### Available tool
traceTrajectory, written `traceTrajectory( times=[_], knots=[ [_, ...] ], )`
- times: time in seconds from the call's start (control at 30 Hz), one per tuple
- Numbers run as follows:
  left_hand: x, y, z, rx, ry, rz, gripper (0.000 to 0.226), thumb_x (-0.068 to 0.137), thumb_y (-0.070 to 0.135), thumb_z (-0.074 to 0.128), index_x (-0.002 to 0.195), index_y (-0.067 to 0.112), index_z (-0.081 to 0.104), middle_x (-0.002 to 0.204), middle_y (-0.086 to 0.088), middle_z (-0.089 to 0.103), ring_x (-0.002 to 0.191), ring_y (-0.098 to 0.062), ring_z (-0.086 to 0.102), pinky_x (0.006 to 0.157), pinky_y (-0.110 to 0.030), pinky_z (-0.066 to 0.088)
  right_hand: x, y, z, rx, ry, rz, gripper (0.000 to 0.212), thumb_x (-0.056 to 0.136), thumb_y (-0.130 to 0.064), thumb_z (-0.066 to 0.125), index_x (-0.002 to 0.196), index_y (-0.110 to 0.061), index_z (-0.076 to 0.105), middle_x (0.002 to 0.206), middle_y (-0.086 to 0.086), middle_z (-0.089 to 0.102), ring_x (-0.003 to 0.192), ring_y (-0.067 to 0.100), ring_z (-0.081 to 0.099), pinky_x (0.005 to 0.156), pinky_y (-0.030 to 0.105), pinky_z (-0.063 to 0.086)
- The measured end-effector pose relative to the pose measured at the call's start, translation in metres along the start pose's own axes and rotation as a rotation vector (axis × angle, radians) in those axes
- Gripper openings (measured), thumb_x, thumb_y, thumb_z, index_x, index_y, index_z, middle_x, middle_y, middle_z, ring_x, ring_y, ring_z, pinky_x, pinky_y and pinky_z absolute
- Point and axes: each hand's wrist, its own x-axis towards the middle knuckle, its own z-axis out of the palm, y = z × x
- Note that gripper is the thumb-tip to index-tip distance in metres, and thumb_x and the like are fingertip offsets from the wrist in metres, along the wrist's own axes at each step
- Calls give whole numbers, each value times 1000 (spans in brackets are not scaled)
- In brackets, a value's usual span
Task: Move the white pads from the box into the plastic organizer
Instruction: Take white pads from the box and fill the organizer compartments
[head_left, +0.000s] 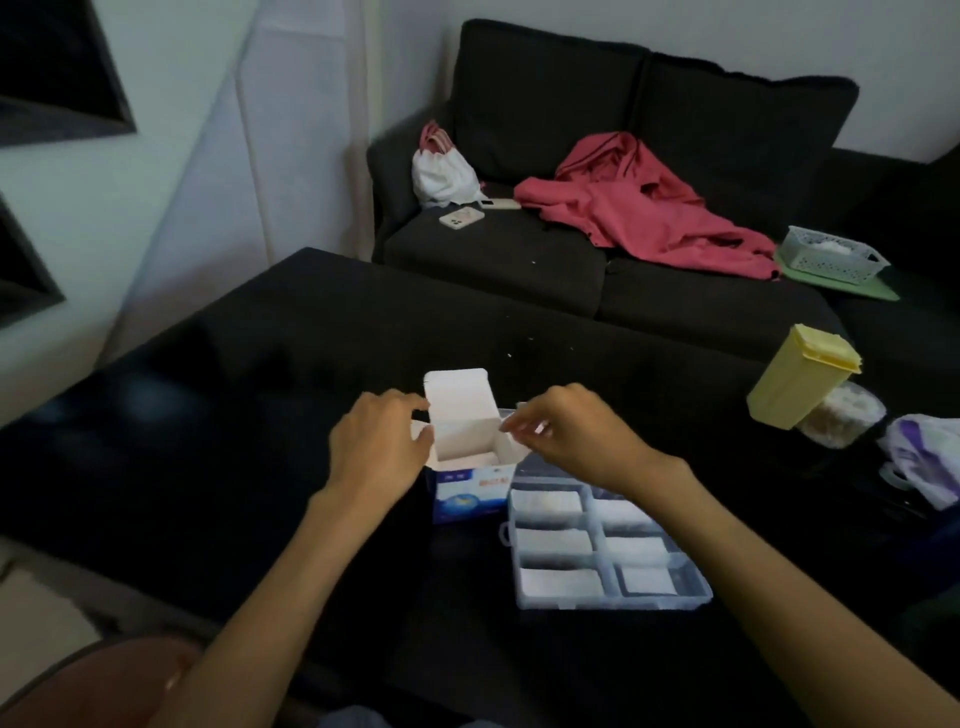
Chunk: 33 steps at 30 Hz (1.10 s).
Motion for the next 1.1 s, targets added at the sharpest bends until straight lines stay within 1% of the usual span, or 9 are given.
traceTrajectory(
  times=[0.13, 0.3, 0.43, 0.53, 0.6, 0.73, 0.8, 0.93, 1.1],
  knots=[
    [9, -3, 12, -69, -218, -97, 42, 92, 40, 54, 131, 24, 52, 120, 0, 60, 102, -17, 57, 69, -27, 38, 32, -5, 26, -70, -111, 93, 22, 89, -19, 60, 109, -16, 69, 114, 6, 65, 99, 19, 61, 88, 34, 52],
    [21, -6, 11, -174, -358, -208, 29, 84, 40, 60, 106, 21, 64, 96, 1, 64, 78, -14, 60, 65, -29, 47, 23, -5, 33, -63, -118, 108, 21, 88, -22, 61, 105, -16, 71, 111, 5, 67, 96, 19, 59, 85, 32, 54],
    [17, -10, 12, -407, -502, -233, 17, 84, 30, 60, 97, 21, 64, 96, -3, 64, 83, -19, 65, 79, -37, 58, 0, -4, 35, -60, -71, 66, 22, 87, -27, 63, 107, -21, 71, 114, 0, 66, 99, 15, 59, 85, 21, 48],
    [7, -14, 16, -607, -432, -230, 6, 86, 26, 61, 87, 21, 62, 94, -4, 65, 88, -21, 65, 79, -39, 57, -13, -1, 38, -45, -13, 26, 22, 88, -28, 62, 107, -23, 70, 111, -3, 67, 101, 12, 57, 86, 21, 45],
    [0, -14, 19, -558, -302, -191, 8, 87, 29, 60, 89, 21, 61, 93, -1, 65, 89, -21, 63, 74, -34, 52, -18, 2, 44, -10, 38, -3, 20, 88, -26, 63, 106, -23, 71, 109, -3, 68, 100, 12, 57, 87, 26, 49],
    [-17, -10, 25, -424, 22, -106, 18, 90, 31, 56, 107, 27, 62, 97, 6, 65, 90, -19, 62, 67, -28, 42, -19, 3, 55, 50, 60, 2, 22, 89, -19, 60, 110, -21, 69, 114, -2, 66, 107, 11, 56, 90, 17, 41],
    [-23, -11, 31, -402, 19, -81, 17, 89, 29, 58, 106, 27, 62, 94, 8, 64, 85, -16, 62, 63, -27, 46, -18, 2, 59, 32, 58, 11, 23, 90, -17, 60, 111, -21, 69, 117, -2, 65, 110, 12, 55, 94, 21, 43],
    [-24, -15, 36, -391, -45, -81, 6, 87, 33, 63, 86, 28, 60, 89, 13, 60, 70, -2, 51, 51, -15, 32, -17, -3, 63, 4, 43, 68, 26, 91, -18, 58, 115, -21, 67, 122, 0, 63, 113, 15, 54, 95, 24, 43],
    [-15, -15, 34, -369, -74, -120, 25, 88, 40, 59, 110, 27, 64, 107, 4, 67, 95, -20, 62, 65, -26, 39, -10, -11, 64, -103, 52, 62, 27, 94, -21, 53, 119, -20, 64, 119, 5, 63, 108, 19, 57, 91, 29, 47]
  ],
)
